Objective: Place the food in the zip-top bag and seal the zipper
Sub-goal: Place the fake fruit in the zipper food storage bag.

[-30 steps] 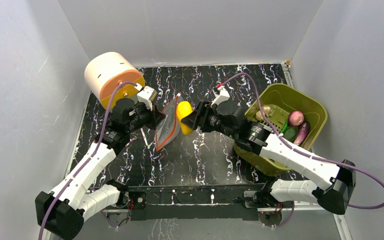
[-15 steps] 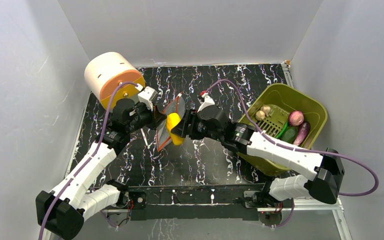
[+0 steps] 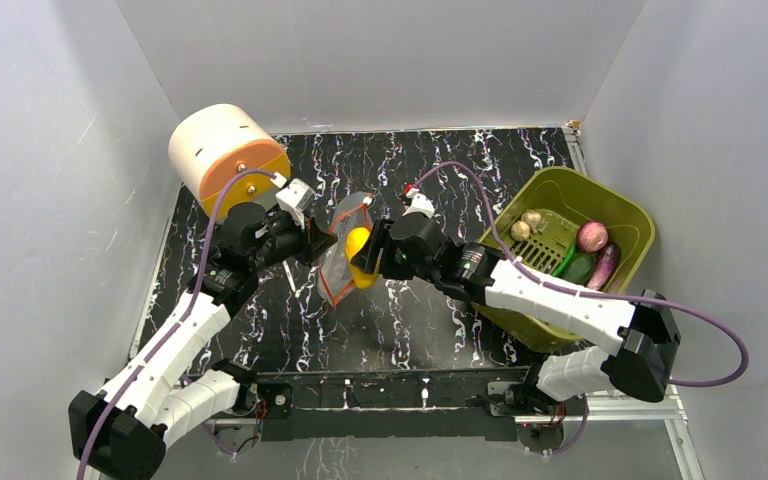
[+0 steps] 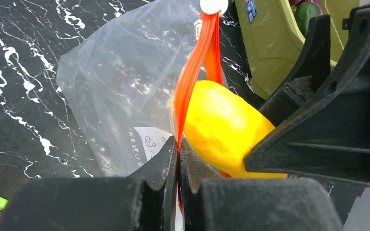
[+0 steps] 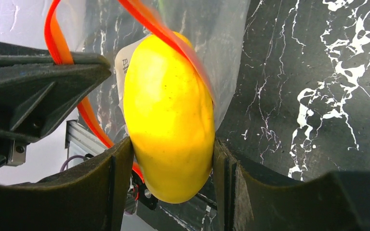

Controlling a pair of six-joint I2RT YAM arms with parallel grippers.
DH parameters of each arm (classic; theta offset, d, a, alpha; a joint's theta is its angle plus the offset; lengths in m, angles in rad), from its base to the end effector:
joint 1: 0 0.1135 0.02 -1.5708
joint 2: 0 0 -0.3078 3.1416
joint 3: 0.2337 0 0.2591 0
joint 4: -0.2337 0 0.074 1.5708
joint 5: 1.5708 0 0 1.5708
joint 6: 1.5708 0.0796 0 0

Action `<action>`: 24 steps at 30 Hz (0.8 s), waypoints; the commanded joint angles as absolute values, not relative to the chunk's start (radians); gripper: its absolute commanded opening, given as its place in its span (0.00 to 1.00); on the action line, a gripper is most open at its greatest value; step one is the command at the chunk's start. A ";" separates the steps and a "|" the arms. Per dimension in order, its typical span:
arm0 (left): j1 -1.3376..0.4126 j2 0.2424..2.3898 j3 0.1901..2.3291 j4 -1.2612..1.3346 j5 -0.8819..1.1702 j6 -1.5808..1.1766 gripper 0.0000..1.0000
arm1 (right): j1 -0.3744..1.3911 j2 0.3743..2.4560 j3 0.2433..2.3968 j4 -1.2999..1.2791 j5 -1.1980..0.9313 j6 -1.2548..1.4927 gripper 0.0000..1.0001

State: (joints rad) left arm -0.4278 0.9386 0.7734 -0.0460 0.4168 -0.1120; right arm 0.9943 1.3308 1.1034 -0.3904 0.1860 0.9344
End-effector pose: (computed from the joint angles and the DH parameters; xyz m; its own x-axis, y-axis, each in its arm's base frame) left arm 0.2051 -0.1289 0.3488 -0.2722 0.0118 -0.9622 0.7136 0.6733 -0.1936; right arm 0.1922 0.2687 0.3259 -0.7842 0.2439 -0.5706 -0.1869 0.7840 0.5919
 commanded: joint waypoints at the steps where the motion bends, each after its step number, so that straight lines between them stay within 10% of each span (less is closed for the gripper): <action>1: -0.433 0.914 0.773 -0.009 0.479 -0.101 0.00 | 0.996 1.328 1.136 -0.371 0.243 0.962 0.42; 24: -0.433 0.937 0.778 -0.002 0.535 -0.129 0.00 | 0.997 1.421 1.211 -0.295 0.351 1.040 0.54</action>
State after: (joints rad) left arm -0.4278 0.9409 0.7712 -0.0334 0.4988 -0.1234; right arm 0.9943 1.4136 1.1557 -0.3740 0.2928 1.0199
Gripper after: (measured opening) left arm 0.010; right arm 0.540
